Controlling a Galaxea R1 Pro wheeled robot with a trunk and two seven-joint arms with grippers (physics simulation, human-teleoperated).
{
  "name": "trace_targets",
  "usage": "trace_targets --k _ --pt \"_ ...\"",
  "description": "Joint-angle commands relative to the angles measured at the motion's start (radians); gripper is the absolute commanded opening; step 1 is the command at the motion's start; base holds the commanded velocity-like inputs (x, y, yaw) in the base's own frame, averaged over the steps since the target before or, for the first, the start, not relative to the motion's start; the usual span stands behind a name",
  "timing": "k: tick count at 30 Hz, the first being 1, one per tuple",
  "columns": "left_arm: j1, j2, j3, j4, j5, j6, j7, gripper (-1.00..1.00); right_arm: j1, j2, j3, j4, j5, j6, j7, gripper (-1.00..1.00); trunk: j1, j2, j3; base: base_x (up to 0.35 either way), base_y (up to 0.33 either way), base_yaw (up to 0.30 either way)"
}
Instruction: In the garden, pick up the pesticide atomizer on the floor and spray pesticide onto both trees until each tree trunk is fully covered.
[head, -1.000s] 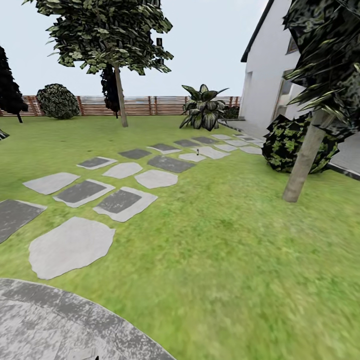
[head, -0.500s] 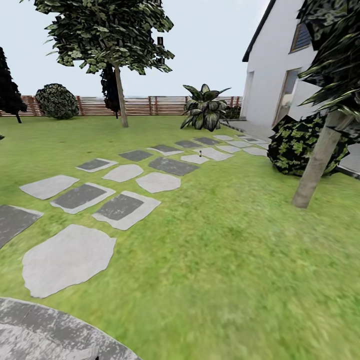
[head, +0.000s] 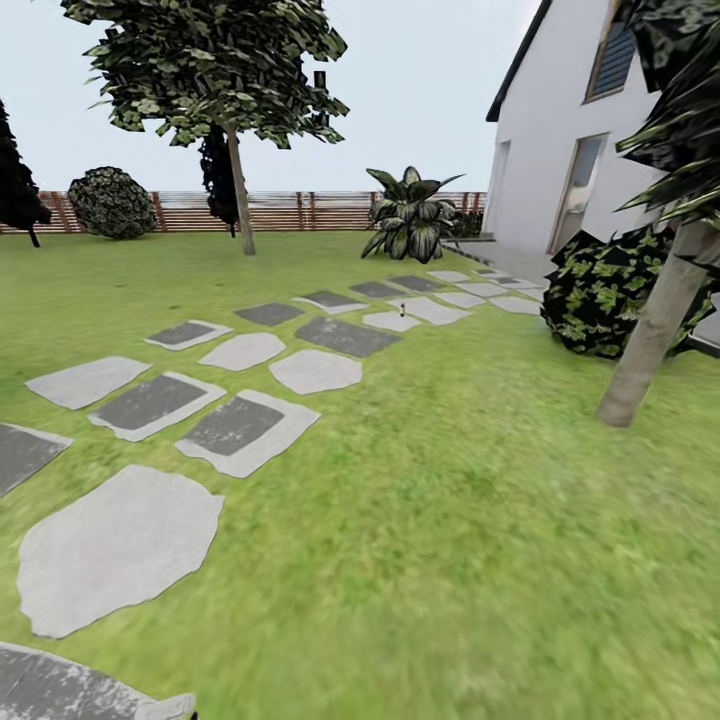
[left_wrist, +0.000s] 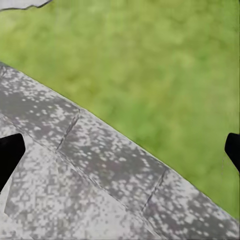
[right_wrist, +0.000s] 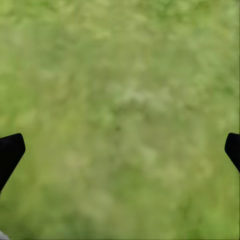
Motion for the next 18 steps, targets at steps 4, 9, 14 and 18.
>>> trace_targets --k 4,9,14,18 --pt "0.0 0.0 0.0 0.0 0.0 0.0 0.0 1.0 0.0 0.0 0.0 0.0 0.0 0.0 0.0 1.0 0.0 0.0 0.0 0.338 0.0 0.0" --pt "0.0 0.0 0.0 0.0 0.0 0.0 0.0 1.0 0.0 0.0 0.0 0.0 0.0 0.0 0.0 1.0 0.0 0.0 0.0 0.338 0.0 0.0" --pt "0.0 0.0 0.0 0.0 0.0 0.0 0.0 1.0 0.0 0.0 0.0 0.0 0.0 0.0 0.0 1.0 0.0 0.0 0.0 0.338 0.037 0.0" --pt "0.0 0.0 0.0 0.0 0.0 0.0 0.0 1.0 0.0 0.0 0.0 0.0 0.0 0.0 0.0 1.0 0.0 0.0 0.0 0.337 0.09 0.0"
